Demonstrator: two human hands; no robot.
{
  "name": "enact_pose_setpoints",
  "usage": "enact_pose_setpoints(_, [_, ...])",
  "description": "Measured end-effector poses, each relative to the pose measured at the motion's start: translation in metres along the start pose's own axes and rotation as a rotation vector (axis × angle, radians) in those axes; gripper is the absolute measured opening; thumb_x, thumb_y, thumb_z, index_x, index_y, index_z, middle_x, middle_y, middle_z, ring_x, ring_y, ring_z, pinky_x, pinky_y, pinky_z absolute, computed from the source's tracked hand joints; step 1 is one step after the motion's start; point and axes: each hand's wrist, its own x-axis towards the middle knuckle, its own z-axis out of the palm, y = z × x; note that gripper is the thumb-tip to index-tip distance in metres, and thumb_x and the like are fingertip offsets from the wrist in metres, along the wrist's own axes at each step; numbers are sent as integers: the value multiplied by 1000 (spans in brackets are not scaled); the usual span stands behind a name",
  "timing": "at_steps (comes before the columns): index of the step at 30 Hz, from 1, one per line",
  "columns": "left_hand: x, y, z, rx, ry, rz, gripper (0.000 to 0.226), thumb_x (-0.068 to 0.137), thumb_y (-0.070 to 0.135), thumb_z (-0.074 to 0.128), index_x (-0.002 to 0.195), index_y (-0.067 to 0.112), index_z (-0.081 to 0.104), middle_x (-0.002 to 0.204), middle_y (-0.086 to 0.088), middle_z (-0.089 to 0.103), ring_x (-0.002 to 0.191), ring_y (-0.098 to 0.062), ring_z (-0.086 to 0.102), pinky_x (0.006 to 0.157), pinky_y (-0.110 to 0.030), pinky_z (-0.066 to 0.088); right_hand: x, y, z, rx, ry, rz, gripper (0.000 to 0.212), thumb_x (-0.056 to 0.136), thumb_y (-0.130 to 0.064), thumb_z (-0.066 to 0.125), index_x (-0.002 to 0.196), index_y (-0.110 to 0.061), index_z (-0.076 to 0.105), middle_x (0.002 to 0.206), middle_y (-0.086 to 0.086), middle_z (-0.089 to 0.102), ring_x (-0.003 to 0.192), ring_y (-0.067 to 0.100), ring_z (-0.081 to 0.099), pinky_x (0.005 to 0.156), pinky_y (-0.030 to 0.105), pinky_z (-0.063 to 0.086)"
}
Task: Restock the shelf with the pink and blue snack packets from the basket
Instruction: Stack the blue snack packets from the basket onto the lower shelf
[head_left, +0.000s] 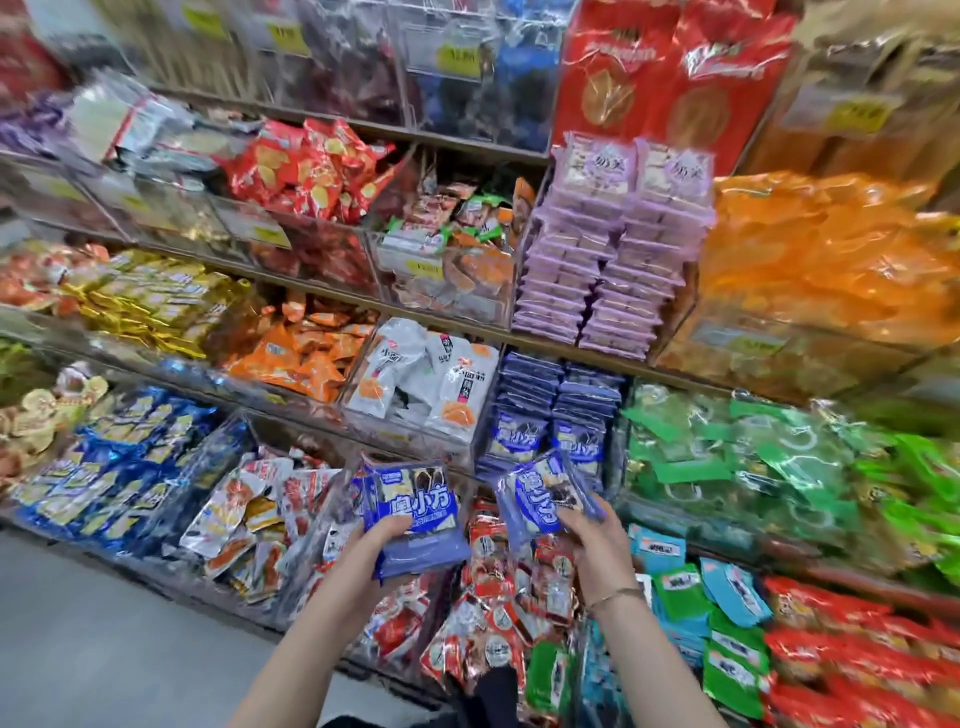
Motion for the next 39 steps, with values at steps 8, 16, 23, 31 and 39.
enact_pose_setpoints(8, [40,17,2,-19,18,-41,38,78,25,64,111,6,59,106,-17,64,94,-32,61,76,-40,51,43,-12,17,522,47,428,66,91,-43,55,145,-31,18,144,23,36,88,34,69,52,41,57])
enact_pose_setpoints(16, [73,43,1,-66,16,-29,37,79,19,64,114,9,58,104,-14,69,89,-28,65,78,-40,54,106,-25,50,-50,26,217,55,89,2,47,139,-17,34,114,10,51,81,20,57,60,32,52])
enact_pose_setpoints(23, [82,49,-6,-85,3,-48,56,67,24,67,119,9,55,113,-17,67,98,-32,64,85,-43,53,129,-26,80,-675,46,-70,43,90,-12,59,128,-8,39,122,13,55,92,22,56,86,42,52])
enact_pose_setpoints(31, [81,45,-3,-84,8,-81,67,65,25,69,128,10,52,115,-15,67,99,-30,65,75,-37,54,133,-31,85,-1199,31,-127,43,94,-16,51,135,-9,41,122,16,54,101,30,58,85,36,48])
enact_pose_setpoints(39, [74,41,3,-43,-1,-89,73,63,27,71,129,7,48,104,-10,72,82,-21,71,60,-28,56,81,-34,77,-842,36,-289,47,89,-34,59,130,-14,45,116,1,49,106,21,55,89,27,46])
